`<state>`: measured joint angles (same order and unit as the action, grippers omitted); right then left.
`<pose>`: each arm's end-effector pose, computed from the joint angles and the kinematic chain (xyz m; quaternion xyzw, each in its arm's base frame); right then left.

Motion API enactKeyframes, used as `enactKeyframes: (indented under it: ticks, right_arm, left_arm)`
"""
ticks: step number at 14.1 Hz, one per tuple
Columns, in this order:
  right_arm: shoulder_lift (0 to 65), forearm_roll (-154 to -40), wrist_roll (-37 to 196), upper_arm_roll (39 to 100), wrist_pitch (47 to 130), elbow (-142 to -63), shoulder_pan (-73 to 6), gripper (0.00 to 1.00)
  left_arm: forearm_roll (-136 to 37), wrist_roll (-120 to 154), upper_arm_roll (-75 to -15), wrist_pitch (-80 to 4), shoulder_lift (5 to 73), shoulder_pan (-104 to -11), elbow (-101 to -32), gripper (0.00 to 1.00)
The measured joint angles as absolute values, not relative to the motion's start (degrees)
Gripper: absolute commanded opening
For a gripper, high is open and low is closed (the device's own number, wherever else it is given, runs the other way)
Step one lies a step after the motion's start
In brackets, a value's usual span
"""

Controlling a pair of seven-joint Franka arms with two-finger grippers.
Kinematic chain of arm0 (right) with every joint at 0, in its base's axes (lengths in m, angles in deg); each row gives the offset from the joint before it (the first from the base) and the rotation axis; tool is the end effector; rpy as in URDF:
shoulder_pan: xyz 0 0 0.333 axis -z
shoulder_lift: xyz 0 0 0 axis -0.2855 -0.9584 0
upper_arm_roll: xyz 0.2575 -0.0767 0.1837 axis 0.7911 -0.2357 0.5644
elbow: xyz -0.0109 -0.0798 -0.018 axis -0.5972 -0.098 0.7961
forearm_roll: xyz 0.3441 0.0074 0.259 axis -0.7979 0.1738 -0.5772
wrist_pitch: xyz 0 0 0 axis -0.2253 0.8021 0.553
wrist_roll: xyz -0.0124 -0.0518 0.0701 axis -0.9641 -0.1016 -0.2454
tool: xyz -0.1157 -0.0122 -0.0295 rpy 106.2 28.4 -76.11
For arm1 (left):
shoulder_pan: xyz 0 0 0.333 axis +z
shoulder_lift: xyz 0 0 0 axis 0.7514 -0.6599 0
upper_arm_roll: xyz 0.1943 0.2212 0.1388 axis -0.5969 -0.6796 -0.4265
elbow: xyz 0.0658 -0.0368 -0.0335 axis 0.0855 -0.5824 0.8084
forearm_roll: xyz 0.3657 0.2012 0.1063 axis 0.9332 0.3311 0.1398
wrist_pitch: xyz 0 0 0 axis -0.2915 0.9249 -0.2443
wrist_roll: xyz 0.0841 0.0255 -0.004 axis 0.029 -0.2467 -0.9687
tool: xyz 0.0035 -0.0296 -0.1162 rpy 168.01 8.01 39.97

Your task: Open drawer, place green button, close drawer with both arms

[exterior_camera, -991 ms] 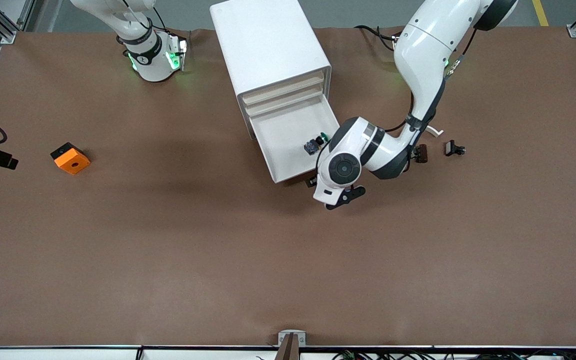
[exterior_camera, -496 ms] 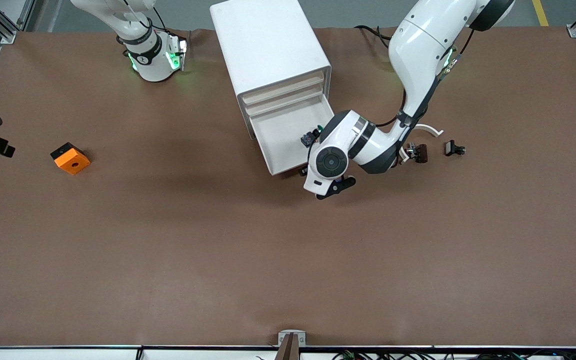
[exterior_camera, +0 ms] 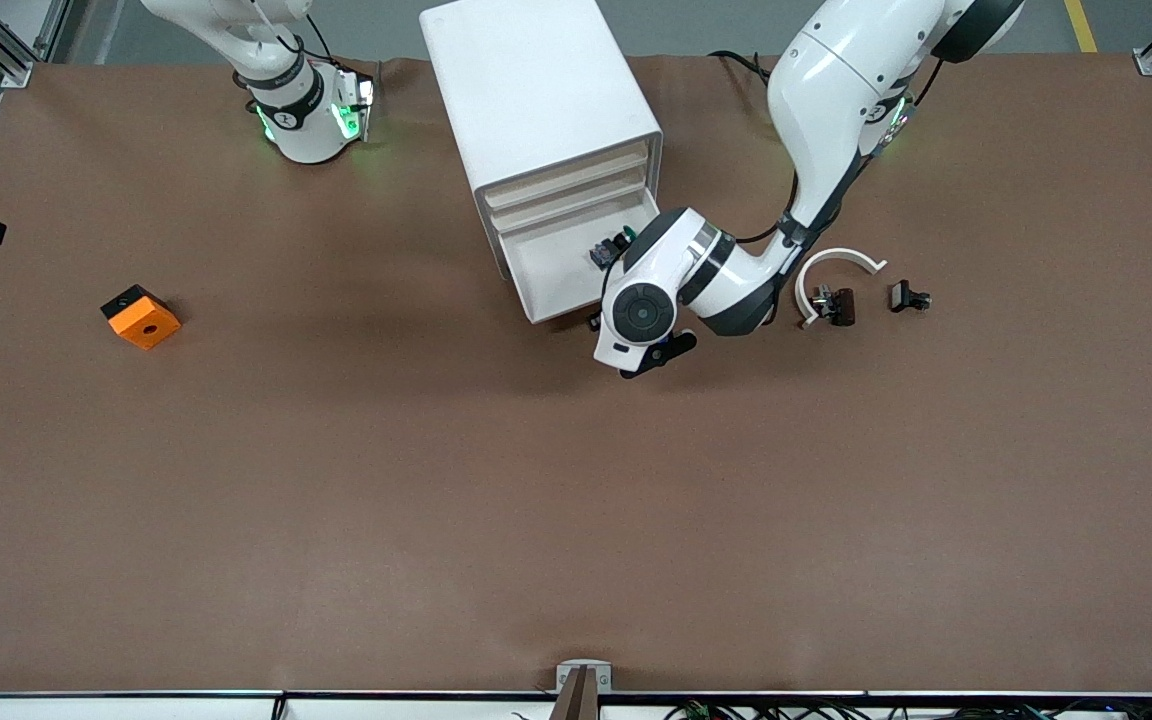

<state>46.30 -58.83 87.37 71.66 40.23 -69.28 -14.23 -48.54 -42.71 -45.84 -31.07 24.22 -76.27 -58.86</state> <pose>0.5889 -0.0553 0.6991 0.9946 -0.0747 -0.0701 0.0144 0.4887 -0.4810 0.1823 -0.9431 -0.2303 0.2338 0.0531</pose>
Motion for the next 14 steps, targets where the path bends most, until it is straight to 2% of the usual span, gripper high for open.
enactKeyframes:
  ticks: [7,14]
  right_arm:
    - [58.57,-60.16,87.33,71.67,49.51,-87.02,-14.22,1.0]
    - [63.27,-60.27,87.3,71.85,53.72,-93.87,-14.56,1.0]
  left_arm:
    - [-52.29,-46.74,-42.68,-29.64,23.8,-76.38,-59.37,1.0]
    - [-54.64,-48.31,-40.2,-29.43,22.42,-76.55,-59.48,1.0]
